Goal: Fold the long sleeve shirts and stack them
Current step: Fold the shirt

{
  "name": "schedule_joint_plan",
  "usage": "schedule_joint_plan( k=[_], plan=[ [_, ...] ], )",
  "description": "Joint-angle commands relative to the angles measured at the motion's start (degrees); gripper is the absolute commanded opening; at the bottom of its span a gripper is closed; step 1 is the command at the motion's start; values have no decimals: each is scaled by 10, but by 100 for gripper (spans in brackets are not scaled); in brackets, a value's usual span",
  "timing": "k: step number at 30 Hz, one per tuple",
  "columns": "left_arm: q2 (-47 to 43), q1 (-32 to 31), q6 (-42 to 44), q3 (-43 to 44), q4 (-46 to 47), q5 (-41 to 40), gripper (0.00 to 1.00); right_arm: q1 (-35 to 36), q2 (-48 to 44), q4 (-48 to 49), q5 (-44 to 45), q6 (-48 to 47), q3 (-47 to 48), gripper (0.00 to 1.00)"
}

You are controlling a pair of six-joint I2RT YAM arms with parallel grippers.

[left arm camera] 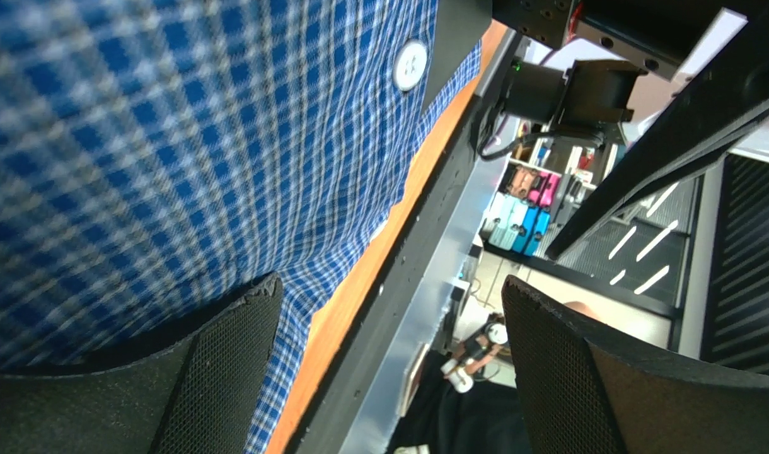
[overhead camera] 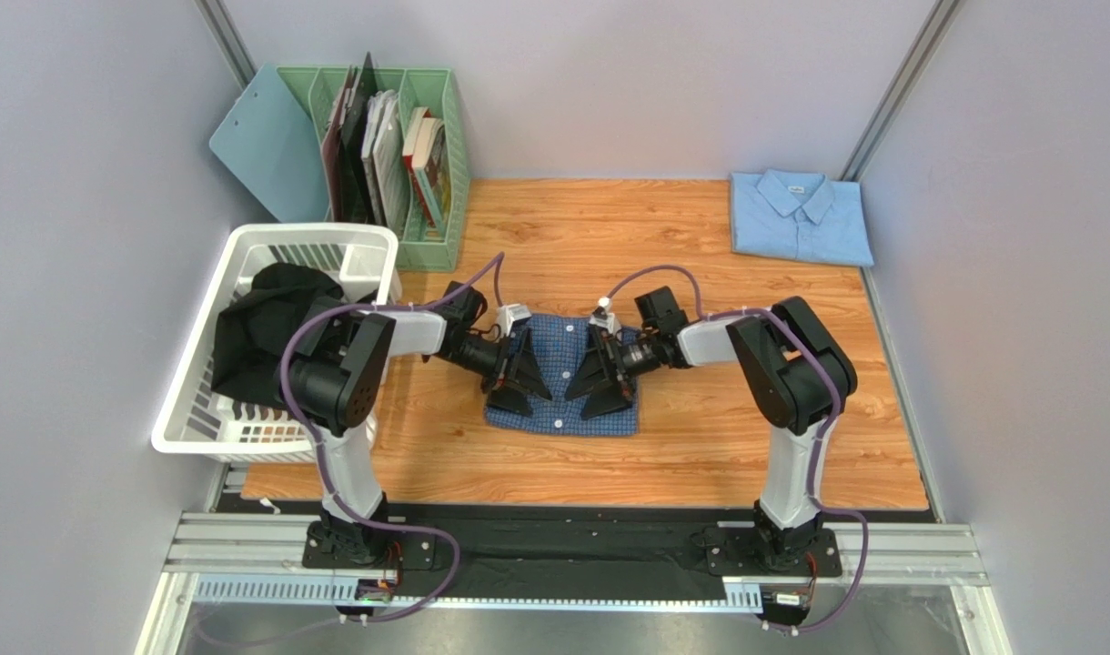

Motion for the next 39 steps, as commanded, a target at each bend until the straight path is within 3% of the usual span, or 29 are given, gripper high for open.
schedule_joint_plan(
  k=[1, 6, 11, 14, 16, 18, 23, 25, 29, 32, 34, 37, 39],
  plan=[
    [49, -6, 42, 56, -39, -37, 90, -86, 33, -78, 95, -47, -14, 97],
    [59, -11, 63, 87, -77, -33, 82, -107, -36, -202, 81, -141, 18, 96],
    [-43, -9, 139, 54, -118, 19, 76, -112, -58, -359, 50, -248, 152, 91],
    [-87, -18, 160, 99, -130, 28, 74, -111, -66, -302, 61, -226, 186, 82],
    [-84, -25, 148, 137, -111, 14, 73, -111, -44, -256, 69, -179, 196, 71],
    [-46, -28, 96, 186, -56, -9, 72, -111, -16, -233, 82, -158, 217, 58],
    [113, -26, 46, 313, -84, -72, 66, -112, 100, -240, 126, -151, 279, 49],
    [136, -19, 24, 317, -88, -75, 64, -113, 129, -260, 127, -157, 296, 43],
    [145, -12, 52, 291, -136, -102, 62, -112, 133, -262, 123, -154, 252, 39],
    [140, -10, 101, 279, -192, -133, 61, -104, 79, -240, 106, -136, 148, 37],
    [138, -6, 117, 277, -200, -152, 61, -93, 32, -260, 92, -186, 113, 36],
    [141, -2, 148, 295, -212, -174, 64, -71, -22, -372, 64, -304, 131, 37],
    [150, -2, 164, 327, -221, -174, 68, -78, -41, -424, 61, -336, 146, 45]
  ],
)
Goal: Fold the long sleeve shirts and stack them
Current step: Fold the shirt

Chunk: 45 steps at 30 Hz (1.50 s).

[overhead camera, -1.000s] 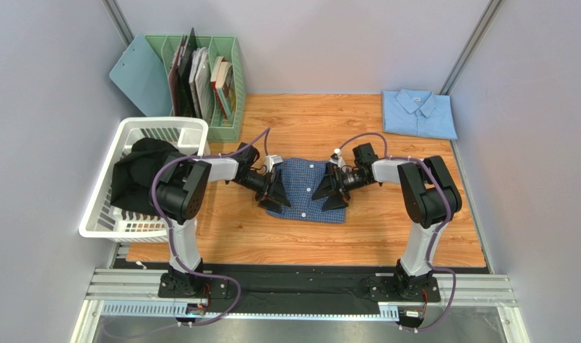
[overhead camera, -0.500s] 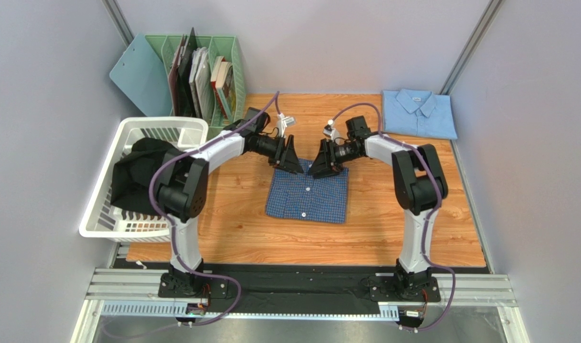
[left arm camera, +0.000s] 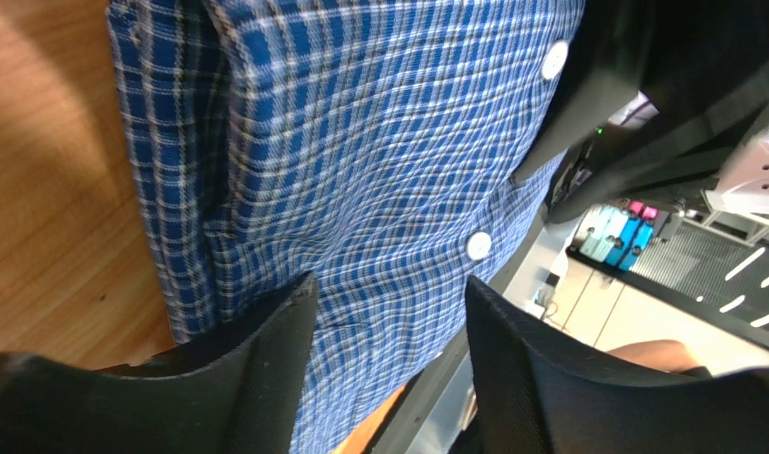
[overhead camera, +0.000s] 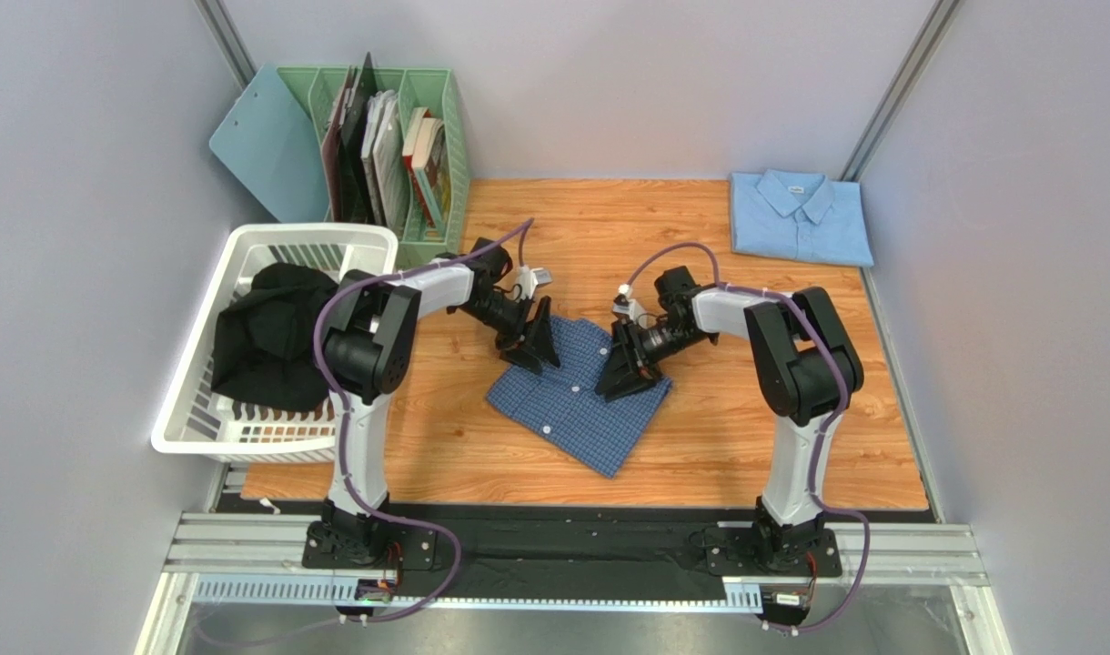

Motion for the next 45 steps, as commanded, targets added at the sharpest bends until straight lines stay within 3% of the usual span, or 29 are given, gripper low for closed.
schedule_joint_plan(
  k=[1, 5, 9, 17, 21, 30, 36, 45],
  plan=[
    [2, 8, 69, 60, -41, -62, 68, -2, -79, -125, 13, -143, 43, 47],
    [-9, 8, 96, 70, -49, -39, 70, -64, -96, -87, 85, -129, 66, 63],
    [-6, 7, 150, 90, -86, -43, 70, -73, -62, -58, 153, -127, 116, 77],
    [11, 7, 196, 115, -126, -59, 70, -72, 110, -152, 122, -187, 313, 86],
    [14, 7, 195, 126, -130, -56, 71, -73, 166, -211, 133, -225, 369, 86],
    [18, 7, 187, 132, -130, -52, 71, -73, 184, -331, 111, -286, 325, 85],
    [21, 7, 181, 132, -130, -47, 71, -73, 206, -318, 73, -266, 314, 82],
    [25, 7, 177, 128, -129, -52, 71, -73, 263, -305, -46, -217, 347, 66]
  ],
)
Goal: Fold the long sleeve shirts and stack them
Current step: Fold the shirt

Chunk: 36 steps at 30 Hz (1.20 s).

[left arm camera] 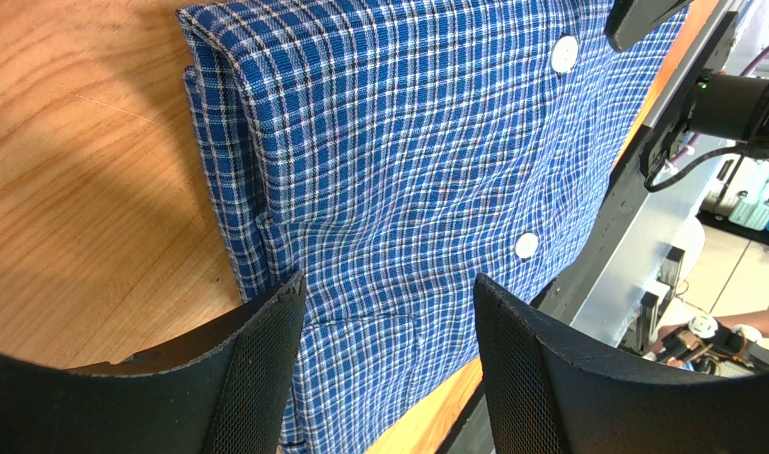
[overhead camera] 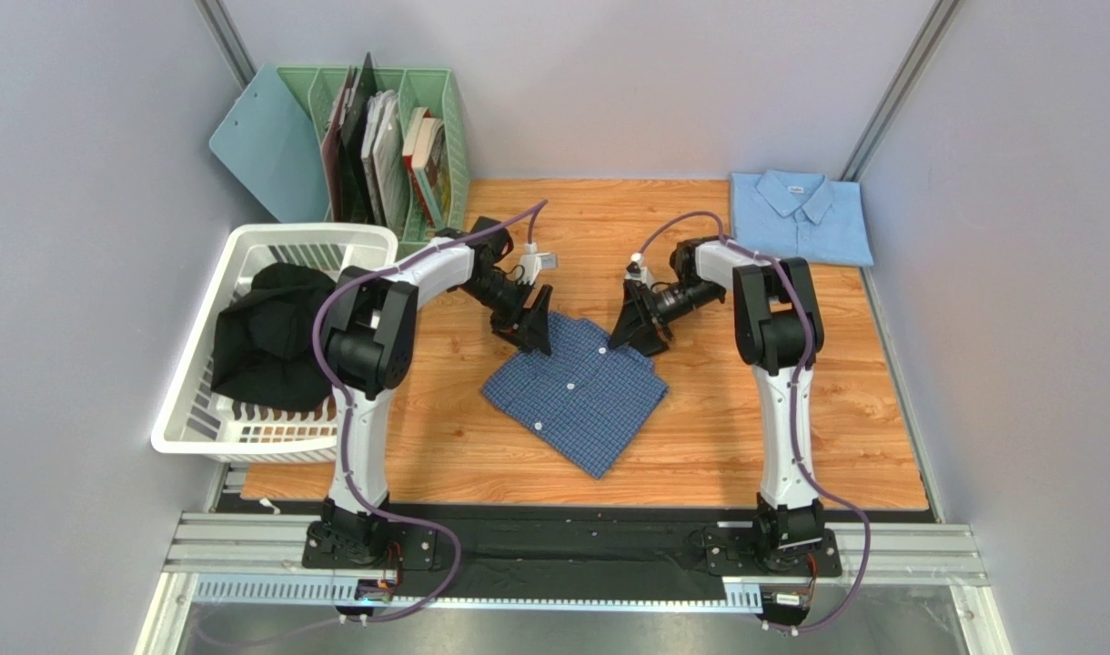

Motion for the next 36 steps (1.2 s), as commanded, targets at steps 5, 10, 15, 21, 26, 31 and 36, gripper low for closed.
schedule_joint_plan(
  k=[5, 10, 15, 21, 26, 31, 36],
  plan=[
    [8, 1, 3, 14, -3, 4, 72, 7, 51, 50, -43, 31, 13, 69],
    [9, 2, 2, 11, -2, 4, 72, 32, 42, 83, -42, 47, -6, 69],
    [3, 3, -1, 0, 7, 6, 73, 52, 38, 123, -29, 64, -21, 62],
    [-18, 12, 3, -2, 7, 22, 85, 48, -18, 127, -15, 56, -45, 8],
    [-76, 28, 12, -5, 7, 41, 99, 34, -112, 124, 22, 62, -66, 0],
    [-157, 50, 43, -4, -7, 22, 99, 4, -207, 75, 127, 34, -14, 0],
    [-196, 76, 56, -3, -29, 10, 99, 4, -264, 20, 278, -22, 73, 0]
  ],
)
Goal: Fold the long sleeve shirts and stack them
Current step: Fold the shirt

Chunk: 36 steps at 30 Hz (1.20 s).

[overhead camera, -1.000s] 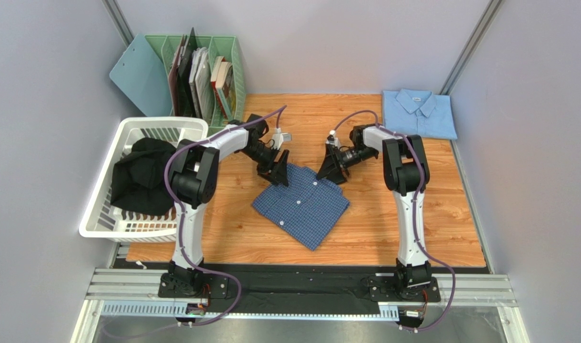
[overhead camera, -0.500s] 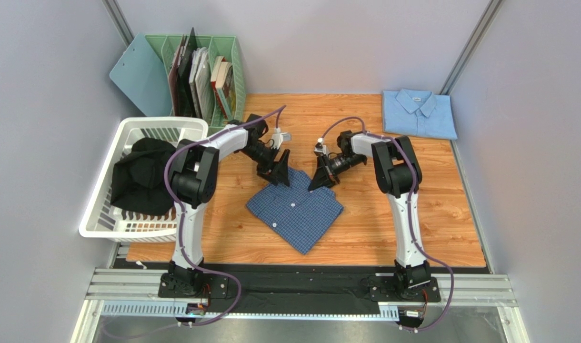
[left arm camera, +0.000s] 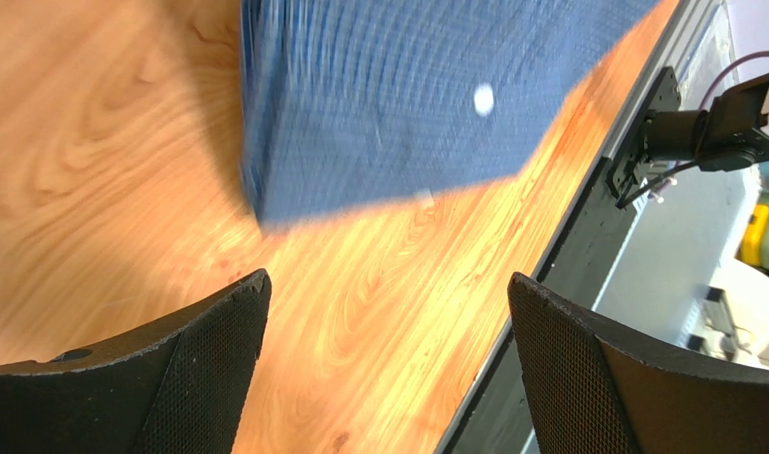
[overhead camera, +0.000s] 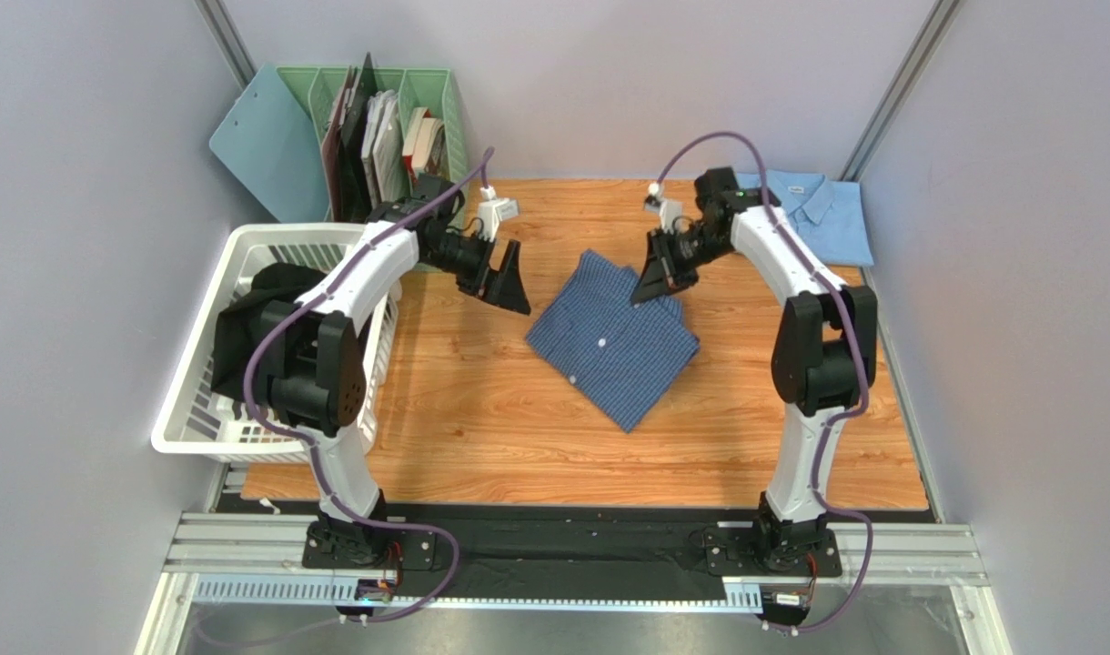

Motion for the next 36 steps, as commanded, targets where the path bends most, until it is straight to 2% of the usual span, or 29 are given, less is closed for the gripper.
schedule_joint_plan(
  k=[1, 5, 7, 8, 9, 11, 12, 15, 18, 21, 22, 23, 24, 25, 27, 29, 30, 32, 33, 35, 36],
  plan=[
    [-47, 23, 36, 8, -28, -8, 99, 2, -71, -51, 156, -69, 91, 0],
    [-65, 42, 33, -9, -27, -9, 99, 31, -110, -49, 262, -127, 147, 0],
    [-71, 52, 27, -16, -24, -13, 99, 80, -127, -18, 363, -161, 126, 0],
    [-73, 55, 26, -23, -22, -17, 99, 100, -155, 4, 401, -195, 72, 0],
    [-72, 62, 23, -25, -21, -25, 99, 145, -171, 69, 479, -212, 24, 0],
    [-71, 69, 13, -31, -16, -29, 99, 193, -204, 151, 574, -269, -69, 0],
    [-72, 77, 9, -33, -15, -31, 99, 234, -222, 229, 639, -279, -168, 0],
    [-74, 87, 0, -41, -10, -31, 99, 300, -235, 338, 714, -281, -302, 0],
    [-80, 89, 1, -49, -6, -33, 99, 363, -230, 419, 764, -279, -370, 0],
    [-80, 89, 0, -54, -5, -34, 99, 405, -214, 434, 771, -258, -395, 0],
    [-80, 89, 1, -55, -5, -34, 99, 414, -211, 429, 769, -243, -391, 4],
    [-82, 89, 0, -59, -5, -36, 99, 423, -213, 407, 766, -236, -388, 12],
    [-83, 89, -2, -61, -4, -39, 99, 444, -216, 395, 750, -229, -385, 38],
    [-84, 89, -4, -66, -2, -38, 99, 455, -222, 385, 740, -217, -379, 49],
    [-95, 91, -19, -85, 10, -33, 99, 482, -243, 347, 702, -209, -370, 64],
    [-112, 94, -37, -113, 37, -24, 99, 488, -278, 299, 651, -193, -343, 71],
    [-120, 96, -58, -123, 49, -15, 99, 486, -292, 289, 591, -195, -338, 81],
    [-143, 96, -74, -152, 85, -5, 99, 482, -327, 268, 529, -213, -330, 88],
    [-147, 96, -80, -158, 93, 5, 99, 456, -351, 258, 451, -213, -322, 89],
    [-157, 96, -96, -172, 104, 17, 99, 412, -352, 211, 387, -204, -295, 88],
    [-159, 96, -99, -175, 104, 21, 99, 360, -329, 192, 340, -211, -266, 86]
  ],
)
